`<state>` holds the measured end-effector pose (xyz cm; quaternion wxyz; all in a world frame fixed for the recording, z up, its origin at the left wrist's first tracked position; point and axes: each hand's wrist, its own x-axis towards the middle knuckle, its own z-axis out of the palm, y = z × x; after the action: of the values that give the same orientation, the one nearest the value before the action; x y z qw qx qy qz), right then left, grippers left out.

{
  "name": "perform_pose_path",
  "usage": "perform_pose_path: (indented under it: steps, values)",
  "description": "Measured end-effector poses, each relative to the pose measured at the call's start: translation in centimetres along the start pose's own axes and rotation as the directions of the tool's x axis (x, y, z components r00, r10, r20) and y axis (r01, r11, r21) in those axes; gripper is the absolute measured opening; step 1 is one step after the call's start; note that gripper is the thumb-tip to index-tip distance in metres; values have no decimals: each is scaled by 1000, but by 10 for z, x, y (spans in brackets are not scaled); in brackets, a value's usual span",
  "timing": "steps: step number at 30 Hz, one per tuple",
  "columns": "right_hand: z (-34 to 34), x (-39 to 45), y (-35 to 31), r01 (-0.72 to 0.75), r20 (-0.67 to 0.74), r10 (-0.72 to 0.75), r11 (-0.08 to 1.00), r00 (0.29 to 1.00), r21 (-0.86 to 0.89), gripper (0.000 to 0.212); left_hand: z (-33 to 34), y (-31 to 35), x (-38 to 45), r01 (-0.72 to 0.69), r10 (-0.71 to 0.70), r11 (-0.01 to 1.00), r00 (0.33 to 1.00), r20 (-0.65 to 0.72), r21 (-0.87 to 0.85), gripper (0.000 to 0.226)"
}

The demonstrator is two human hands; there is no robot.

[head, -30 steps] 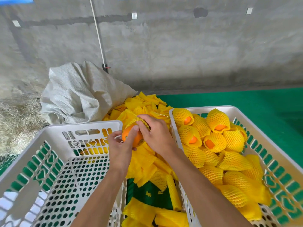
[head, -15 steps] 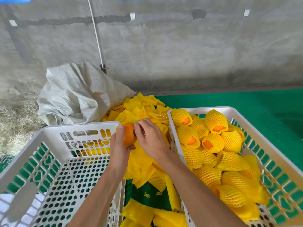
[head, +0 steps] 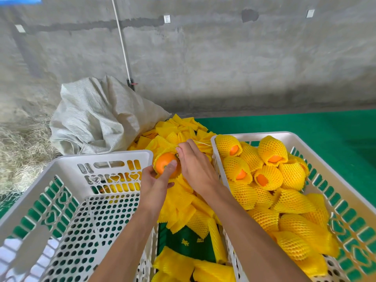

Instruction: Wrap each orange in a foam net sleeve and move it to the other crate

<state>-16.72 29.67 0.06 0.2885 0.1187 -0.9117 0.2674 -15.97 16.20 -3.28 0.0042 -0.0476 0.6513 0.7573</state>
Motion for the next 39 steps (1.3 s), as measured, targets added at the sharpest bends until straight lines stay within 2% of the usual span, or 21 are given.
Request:
perform_pose_path:
  steps: [3, 6, 10, 14, 16, 19, 21, 25, 28, 32, 36, 38, 39]
  values:
    - [-3, 1, -7, 116, -80, -114, 993, 990, 22, 26, -1, 2, 1, 15, -15, 1000, 999, -50, 2, 82]
    - [1, -2, -12, 178, -38, -178, 984, 983, 13, 26, 0, 2, 2, 10, -11, 1000, 997, -78, -16, 66]
    - [2, -6, -7, 120, 22, -121, 993, 992, 10, 33, 0, 1, 2, -47, 41, 990, 998, -45, -135, 61]
    - [9, -7, -2, 46, 93, -44, 999, 995, -13, 40, -3, 4, 2, 16, -21, 958, 1000, -17, -287, 59]
    - [12, -7, 0, 17, 78, -17, 1000, 997, -3, 38, -3, 5, 2, 47, -41, 944, 999, 23, -327, 52]
    - [14, -6, 2, -23, 77, 17, 997, 997, 80, 34, -3, 6, 2, 59, -49, 943, 998, 37, -329, 78]
    - [15, -7, 3, -52, 80, 41, 989, 996, 137, 33, -3, 7, 2, 49, -45, 946, 999, 20, -320, 87]
    - [17, -7, 7, -123, 118, 109, 986, 987, 116, 30, -2, 7, 2, 7, -13, 966, 1000, -21, -259, 82]
    - [16, -7, 3, -133, 130, 110, 974, 985, 182, 27, 0, 6, 1, -41, 24, 977, 997, -80, -210, 76]
    - [10, -4, -2, -41, -7, 42, 984, 999, 171, 32, 1, 5, 2, -115, 83, 972, 984, -159, -206, 62]
    - [9, -6, -11, 183, -236, -161, 980, 958, 77, 22, -2, 3, 3, -155, 109, 970, 965, -238, -187, 49]
    - [12, -10, -13, 254, -274, -230, 966, 934, 54, 17, -4, 3, 5, -139, 80, 963, 965, -250, -231, 43]
    - [13, -10, -12, 245, -267, -220, 968, 938, 62, 17, -4, 3, 6, -121, 58, 961, 967, -247, -249, 44]
